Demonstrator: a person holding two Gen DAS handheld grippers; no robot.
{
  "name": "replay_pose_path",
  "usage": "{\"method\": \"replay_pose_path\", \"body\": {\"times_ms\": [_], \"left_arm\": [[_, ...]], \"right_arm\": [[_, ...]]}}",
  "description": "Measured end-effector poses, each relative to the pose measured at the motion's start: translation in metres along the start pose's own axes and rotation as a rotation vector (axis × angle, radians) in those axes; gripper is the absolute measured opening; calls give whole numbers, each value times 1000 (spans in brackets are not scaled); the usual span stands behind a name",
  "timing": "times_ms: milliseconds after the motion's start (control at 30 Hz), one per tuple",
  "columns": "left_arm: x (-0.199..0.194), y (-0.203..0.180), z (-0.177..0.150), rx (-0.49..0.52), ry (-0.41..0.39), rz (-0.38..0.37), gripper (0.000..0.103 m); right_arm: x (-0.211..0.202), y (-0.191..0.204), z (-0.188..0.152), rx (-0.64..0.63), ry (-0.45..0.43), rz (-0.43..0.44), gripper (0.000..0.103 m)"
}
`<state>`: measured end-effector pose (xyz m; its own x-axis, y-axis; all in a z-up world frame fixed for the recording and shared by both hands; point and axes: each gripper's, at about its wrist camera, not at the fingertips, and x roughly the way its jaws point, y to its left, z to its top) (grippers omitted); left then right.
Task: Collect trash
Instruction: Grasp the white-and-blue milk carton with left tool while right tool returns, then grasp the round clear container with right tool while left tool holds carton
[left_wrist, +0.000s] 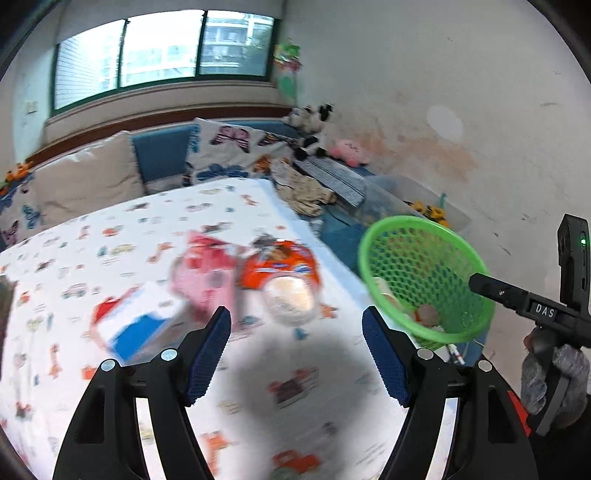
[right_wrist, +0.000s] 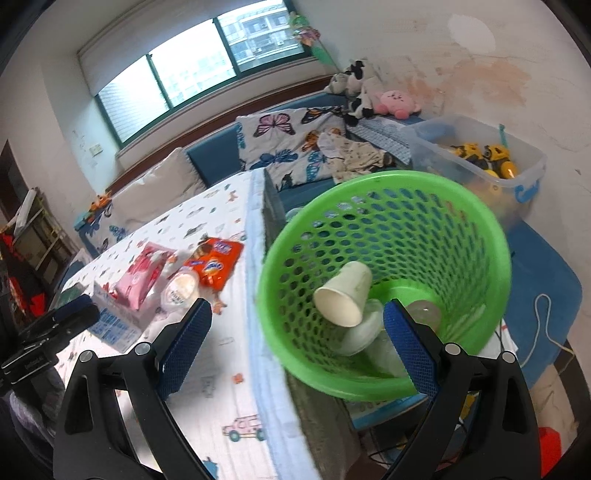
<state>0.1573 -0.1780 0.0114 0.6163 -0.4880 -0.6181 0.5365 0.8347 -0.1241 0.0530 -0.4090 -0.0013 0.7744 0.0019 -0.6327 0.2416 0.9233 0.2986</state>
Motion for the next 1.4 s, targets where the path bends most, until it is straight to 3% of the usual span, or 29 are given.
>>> {"method": "replay_pose_path", "body": {"times_ms": [300, 600, 767, 1000, 1167, 1400], "left_arm": [[-28, 66, -18, -49, -30, 106, 76], [5, 98, -26, -12, 41, 114, 78], [18, 104, -28, 6, 35, 118, 77], [27, 99, -23, 44, 17, 92, 68], [29, 94, -23, 53, 15, 72, 54], [22, 94, -26, 29, 9, 77, 51]], "right_arm": [[15, 37, 0, -62, 28, 42, 93], [25, 66, 4, -104, 44, 67, 93], [31, 75, 5, -117, 57, 70, 93], [41, 83, 6, -119, 78, 78, 93], [48, 91, 7, -137, 85, 76, 93], [64, 106, -1, -191, 109, 70, 93]]}}
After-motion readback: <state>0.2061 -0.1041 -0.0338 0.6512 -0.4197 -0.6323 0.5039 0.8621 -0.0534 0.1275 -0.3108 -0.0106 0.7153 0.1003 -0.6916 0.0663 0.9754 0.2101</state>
